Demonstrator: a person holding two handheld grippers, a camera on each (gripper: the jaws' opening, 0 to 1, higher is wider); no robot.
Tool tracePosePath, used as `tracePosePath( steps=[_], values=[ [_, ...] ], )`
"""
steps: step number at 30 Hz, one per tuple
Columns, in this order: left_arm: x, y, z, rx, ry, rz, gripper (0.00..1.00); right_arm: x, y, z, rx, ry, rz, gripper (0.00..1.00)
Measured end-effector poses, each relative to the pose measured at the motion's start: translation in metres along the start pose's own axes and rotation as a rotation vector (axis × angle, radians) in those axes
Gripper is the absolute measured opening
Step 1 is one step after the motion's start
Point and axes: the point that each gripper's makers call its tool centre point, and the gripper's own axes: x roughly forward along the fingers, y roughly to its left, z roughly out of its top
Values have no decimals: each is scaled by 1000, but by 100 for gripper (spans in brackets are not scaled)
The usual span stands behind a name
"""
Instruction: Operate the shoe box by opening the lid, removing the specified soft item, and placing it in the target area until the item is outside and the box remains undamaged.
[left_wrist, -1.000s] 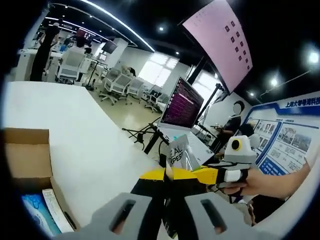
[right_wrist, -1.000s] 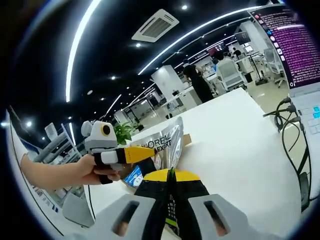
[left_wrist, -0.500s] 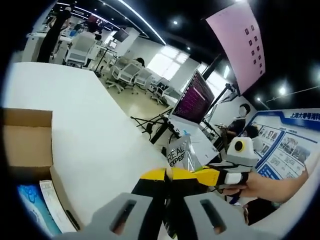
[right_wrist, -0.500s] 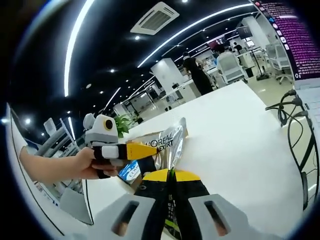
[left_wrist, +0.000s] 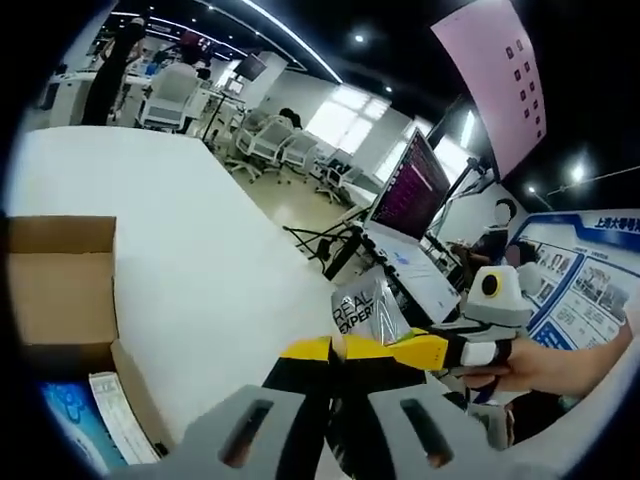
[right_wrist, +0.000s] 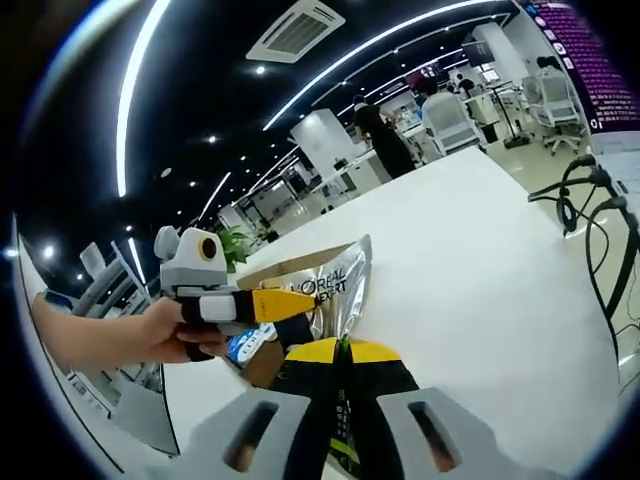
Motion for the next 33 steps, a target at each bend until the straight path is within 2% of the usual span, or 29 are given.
tracePosePath(
  steps=[5, 12, 17, 20, 27, 28, 29, 30, 31, 33],
  values=[
    [4, 5, 1, 60, 1, 34, 0, 6, -6, 0, 27, 3, -6, 0],
    [11, 19, 5, 224, 22, 105, 0, 20, -17, 2, 56, 10, -1, 0],
    [16, 28, 12, 250, 36, 112, 0, 27, -21, 6, 73, 2, 14, 0],
    [19, 32, 13, 273, 50, 118, 0, 32, -21, 8, 15, 13, 6, 0],
    [27, 45, 17, 312, 77, 142, 0, 45, -30, 11, -7, 22, -20, 0],
    [28, 46, 17, 317, 82, 143, 0, 46, -32, 10, -24, 32, -31, 0],
    [29, 49, 16, 322, 93, 156, 0, 48, -33, 9, -113, 60, -49, 0],
    [30, 51, 15, 332, 99, 169, 0, 49, -34, 8, -156, 76, -60, 0],
    [31, 52, 14, 335, 105, 178, 0, 51, -35, 5, -179, 100, -78, 0],
    [32, 55, 13, 340, 111, 191, 0, 55, -35, 5, -171, 104, -83, 0]
  ],
)
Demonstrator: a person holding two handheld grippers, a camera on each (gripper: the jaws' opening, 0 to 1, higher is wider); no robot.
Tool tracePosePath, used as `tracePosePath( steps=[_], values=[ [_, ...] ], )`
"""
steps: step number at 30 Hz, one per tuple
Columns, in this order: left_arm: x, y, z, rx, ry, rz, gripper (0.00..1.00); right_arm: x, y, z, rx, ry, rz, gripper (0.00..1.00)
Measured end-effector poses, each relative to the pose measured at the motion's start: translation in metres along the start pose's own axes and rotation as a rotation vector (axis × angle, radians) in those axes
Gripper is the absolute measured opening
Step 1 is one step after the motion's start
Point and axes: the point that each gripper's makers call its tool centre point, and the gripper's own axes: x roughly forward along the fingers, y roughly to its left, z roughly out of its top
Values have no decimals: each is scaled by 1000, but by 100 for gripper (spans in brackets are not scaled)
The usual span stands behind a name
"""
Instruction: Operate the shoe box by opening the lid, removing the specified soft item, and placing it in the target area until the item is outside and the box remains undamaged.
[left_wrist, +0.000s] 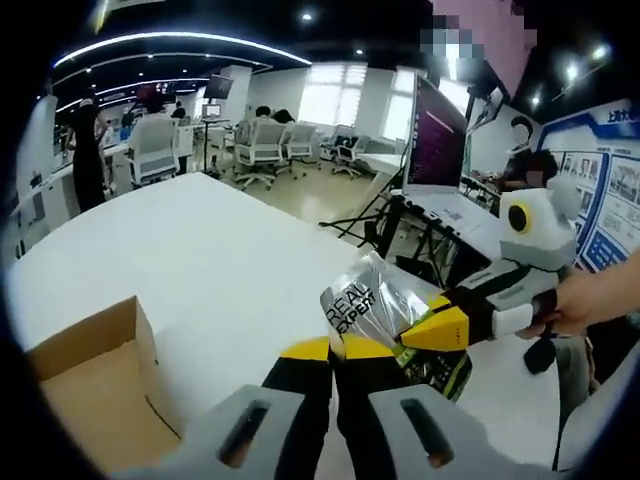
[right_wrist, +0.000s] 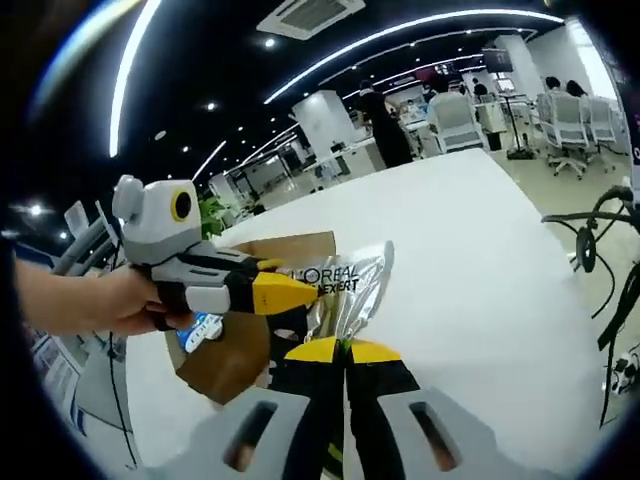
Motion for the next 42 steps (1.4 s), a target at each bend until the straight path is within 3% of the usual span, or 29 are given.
tracePosePath(
  steps=[6, 11, 20, 24, 33, 42],
  values=[
    [3, 8, -9, -3, 26, 8, 0, 8, -5, -6, 15, 15, -5, 0],
    [12, 13, -21, 7, 83, 28, 0, 17, -9, -18, -9, 54, -18, 0],
    [16, 20, -30, -28, 107, 49, 0, 25, -15, -23, -33, 80, -28, 0],
    [19, 25, -39, 70, 178, 104, 0, 31, -14, -28, -20, 99, -30, 0],
    [26, 32, -52, 14, 203, 97, 0, 40, -24, -37, -2, 116, -56, 2],
    [33, 32, -58, 123, 244, 112, 2, 44, -33, -46, -38, 117, -92, 7]
  ],
)
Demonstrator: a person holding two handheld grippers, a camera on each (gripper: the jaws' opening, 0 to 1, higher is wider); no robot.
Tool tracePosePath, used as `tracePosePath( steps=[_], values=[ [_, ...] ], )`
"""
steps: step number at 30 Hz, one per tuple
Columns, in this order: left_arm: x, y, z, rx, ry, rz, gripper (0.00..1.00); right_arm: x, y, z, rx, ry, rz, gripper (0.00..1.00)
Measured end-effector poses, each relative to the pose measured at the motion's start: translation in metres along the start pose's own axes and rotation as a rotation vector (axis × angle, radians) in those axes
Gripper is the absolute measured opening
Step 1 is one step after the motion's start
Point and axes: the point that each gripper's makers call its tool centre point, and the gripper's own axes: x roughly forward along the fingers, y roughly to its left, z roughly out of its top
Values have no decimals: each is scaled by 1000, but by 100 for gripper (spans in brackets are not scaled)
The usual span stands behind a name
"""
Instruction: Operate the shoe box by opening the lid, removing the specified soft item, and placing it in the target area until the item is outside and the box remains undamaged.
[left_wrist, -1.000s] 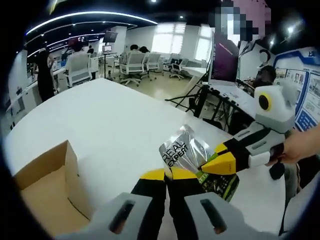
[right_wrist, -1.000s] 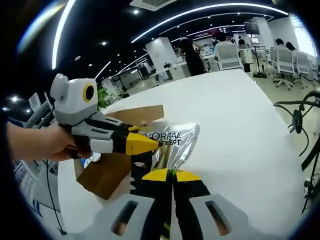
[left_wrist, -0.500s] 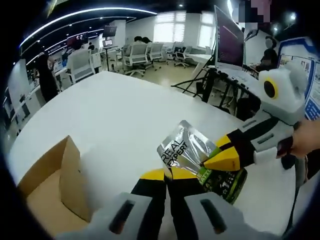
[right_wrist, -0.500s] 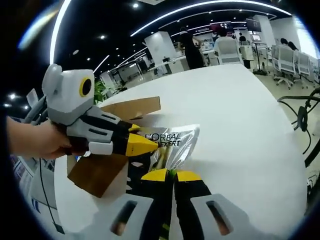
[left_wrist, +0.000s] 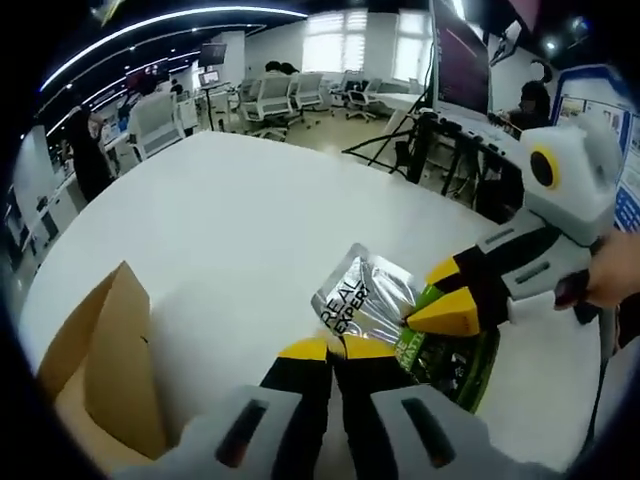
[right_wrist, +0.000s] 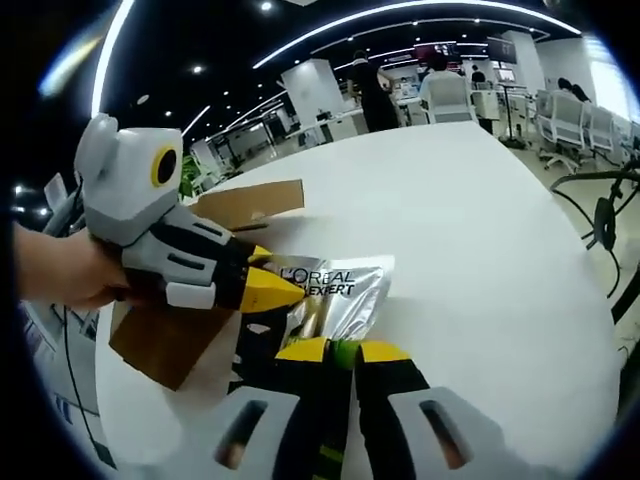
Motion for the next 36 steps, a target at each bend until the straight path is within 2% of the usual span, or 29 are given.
tracePosePath(
  steps=[9, 20, 22, 24, 27, 29, 32, 36],
  values=[
    [3, 5, -2, 33, 10, 50, 14, -2, -7, -6, 18, 14, -31, 11],
    [-3, 11, 8, 12, -54, 80, 26, -12, -14, -8, 23, 4, -63, 24],
    [-6, 11, 10, 3, -68, 79, 27, -15, -15, -7, 13, 10, -77, 27],
    [-10, 11, 12, 1, -87, 82, 29, -21, -18, 4, -3, -34, -106, 29],
    [-18, 14, 17, -24, -119, 96, 30, -28, -17, 9, 0, -47, -118, 31],
    [-23, 14, 19, -46, -129, 97, 31, -32, -14, 8, -7, -50, -118, 31],
    [-29, 8, 20, -24, -124, 98, 36, -35, -8, 5, -26, -44, -112, 31],
    [-40, 0, 23, -39, -152, 84, 37, -42, 0, 2, -31, -42, -110, 31]
  ],
)
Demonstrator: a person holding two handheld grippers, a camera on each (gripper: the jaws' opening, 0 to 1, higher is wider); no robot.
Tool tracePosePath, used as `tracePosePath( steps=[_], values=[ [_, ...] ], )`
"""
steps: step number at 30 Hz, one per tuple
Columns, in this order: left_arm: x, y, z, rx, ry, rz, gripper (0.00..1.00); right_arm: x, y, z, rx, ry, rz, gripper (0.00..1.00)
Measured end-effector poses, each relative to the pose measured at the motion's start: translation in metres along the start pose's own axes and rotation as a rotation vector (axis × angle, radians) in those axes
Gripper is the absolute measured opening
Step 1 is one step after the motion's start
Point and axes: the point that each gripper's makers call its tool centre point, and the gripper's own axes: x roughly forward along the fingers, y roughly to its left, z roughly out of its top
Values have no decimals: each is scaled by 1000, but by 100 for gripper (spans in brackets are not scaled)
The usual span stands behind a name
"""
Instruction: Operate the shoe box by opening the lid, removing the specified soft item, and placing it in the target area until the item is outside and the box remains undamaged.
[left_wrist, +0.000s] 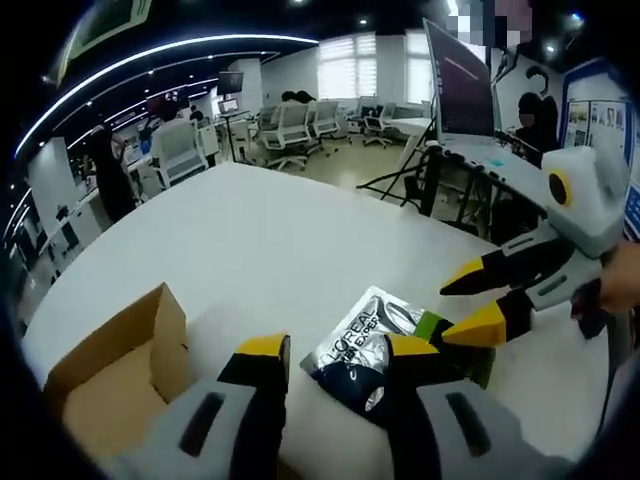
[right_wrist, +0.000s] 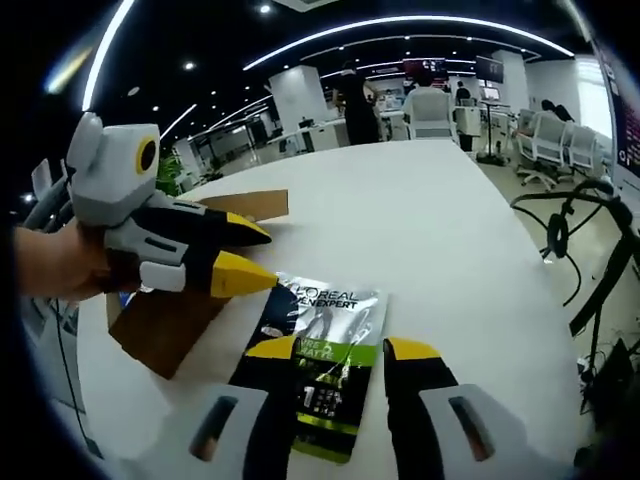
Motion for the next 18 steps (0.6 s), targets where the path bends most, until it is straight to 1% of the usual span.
tracePosePath(
  steps=[3, 4, 5, 6, 7, 8, 12, 14, 15, 18],
  values=[
    [-9, -2, 3, -39, -31, 1, 39, -7, 8, -1, 3, -3, 7, 31],
    [-12, -3, 4, -64, -48, -4, 39, -10, 10, 0, 1, -8, 7, 31],
    [-15, -4, 4, -113, -54, -7, 40, -13, 13, 0, 1, -13, 10, 31],
    [-16, -5, 4, -133, -57, -7, 41, -15, 15, 0, 4, -13, 15, 31],
    [-20, -6, 7, -169, -76, -14, 42, -17, 17, 0, 6, -14, 19, 31],
    [-24, -6, 9, -169, -90, -15, 43, -20, 20, -1, 3, -14, 23, 31],
    [-36, -10, 6, -140, -96, -6, 43, -32, 27, -4, -3, -16, 28, 31],
    [-43, -11, 4, -147, -104, -6, 44, -38, 30, -5, 17, -19, 34, 31],
    [-48, -13, 4, -163, -116, -8, 44, -40, 31, -5, 17, -22, 34, 31],
    [-58, -15, 1, -169, -134, -9, 46, -49, 36, -5, 13, -27, 33, 31]
  ],
)
